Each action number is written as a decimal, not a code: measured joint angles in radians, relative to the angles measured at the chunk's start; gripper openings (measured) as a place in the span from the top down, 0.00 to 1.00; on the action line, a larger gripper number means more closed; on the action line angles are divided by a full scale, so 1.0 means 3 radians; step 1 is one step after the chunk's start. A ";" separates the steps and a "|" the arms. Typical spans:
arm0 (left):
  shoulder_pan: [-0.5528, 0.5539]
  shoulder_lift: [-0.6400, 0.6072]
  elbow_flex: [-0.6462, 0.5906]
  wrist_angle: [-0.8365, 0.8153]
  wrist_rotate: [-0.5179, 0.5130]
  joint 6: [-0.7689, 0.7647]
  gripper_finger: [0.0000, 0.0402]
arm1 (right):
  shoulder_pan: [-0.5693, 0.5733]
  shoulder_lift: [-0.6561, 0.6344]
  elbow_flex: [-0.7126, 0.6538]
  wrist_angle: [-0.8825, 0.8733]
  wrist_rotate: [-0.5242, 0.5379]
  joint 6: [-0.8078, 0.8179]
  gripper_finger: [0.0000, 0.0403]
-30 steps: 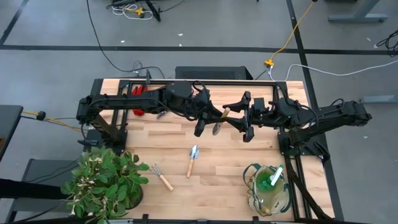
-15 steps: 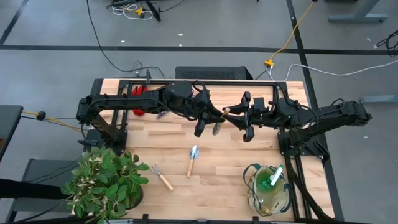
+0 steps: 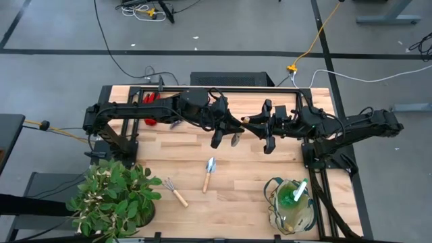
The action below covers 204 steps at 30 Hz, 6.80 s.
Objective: Pick & Place Garden tools in Gardening bag
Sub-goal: Put the left brown trowel into the white gardening bag
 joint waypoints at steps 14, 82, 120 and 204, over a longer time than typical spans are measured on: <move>0.0001 0.0001 0.0000 0.0001 0.0016 -0.0066 0.68 | 0.0001 0.0000 0.0000 -0.0016 -0.0058 -0.0029 0.82; 0.0145 -0.1069 0.0001 -0.0708 -0.0635 -0.0001 0.58 | 0.0001 -0.1246 0.0000 -0.1522 -0.0259 -0.0711 0.82; 0.0145 -0.1076 0.0001 -0.0841 -0.0854 -0.0040 0.58 | 0.0296 -0.1392 0.0000 -0.2020 -0.1047 -0.0612 0.82; 0.0137 -0.1073 0.0001 -0.0843 -0.0895 -0.0036 0.58 | 0.1200 -0.0913 0.0000 -0.2073 -0.1073 -0.0372 0.82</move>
